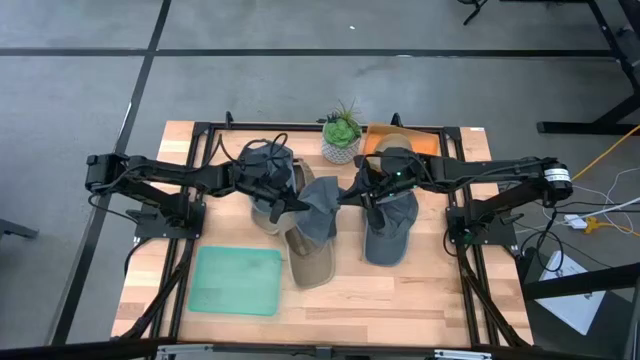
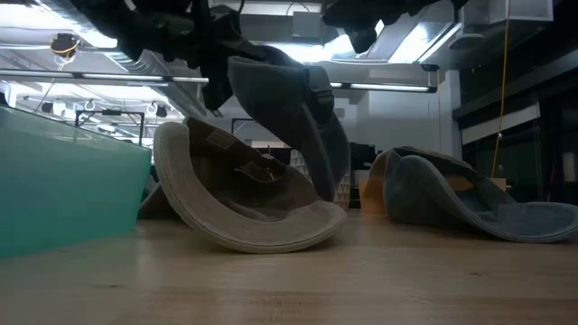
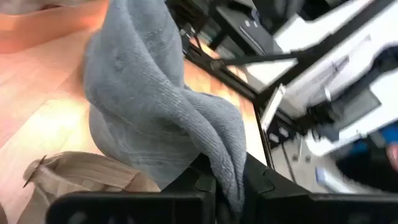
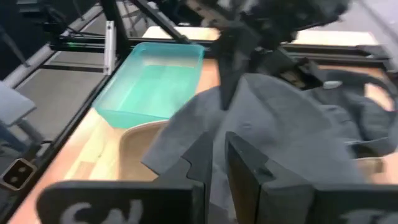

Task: Pick & Place hat
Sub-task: Put the bottom left blue cap into the green bin

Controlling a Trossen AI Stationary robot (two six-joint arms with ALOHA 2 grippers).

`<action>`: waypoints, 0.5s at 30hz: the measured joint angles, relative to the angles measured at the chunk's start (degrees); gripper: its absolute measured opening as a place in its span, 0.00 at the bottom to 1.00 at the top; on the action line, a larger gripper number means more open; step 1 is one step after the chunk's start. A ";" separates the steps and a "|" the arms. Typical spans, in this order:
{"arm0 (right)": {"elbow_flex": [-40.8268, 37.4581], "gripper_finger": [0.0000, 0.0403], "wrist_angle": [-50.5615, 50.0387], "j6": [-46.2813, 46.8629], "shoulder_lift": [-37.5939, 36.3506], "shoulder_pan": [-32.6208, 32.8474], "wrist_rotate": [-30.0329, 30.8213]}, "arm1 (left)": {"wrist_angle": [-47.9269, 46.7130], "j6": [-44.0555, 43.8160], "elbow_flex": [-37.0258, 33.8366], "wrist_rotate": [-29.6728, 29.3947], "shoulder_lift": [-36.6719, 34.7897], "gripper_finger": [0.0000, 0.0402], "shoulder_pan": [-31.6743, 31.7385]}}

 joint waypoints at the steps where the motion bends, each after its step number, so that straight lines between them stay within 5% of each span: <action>1: 0.00 0.11 -0.31 -0.40 -0.40 0.00 0.57 | -2.18 1.98 1.03 0.35 -0.05 0.05 0.00; 7: 0.00 0.11 -0.45 -1.31 -0.59 -0.02 0.82 | -19.94 14.92 8.05 -1.34 -0.11 0.04 -0.02; 15: 0.00 0.11 -0.43 -2.56 -0.55 -0.02 0.84 | -38.34 30.04 16.84 -15.05 -0.11 0.04 -1.16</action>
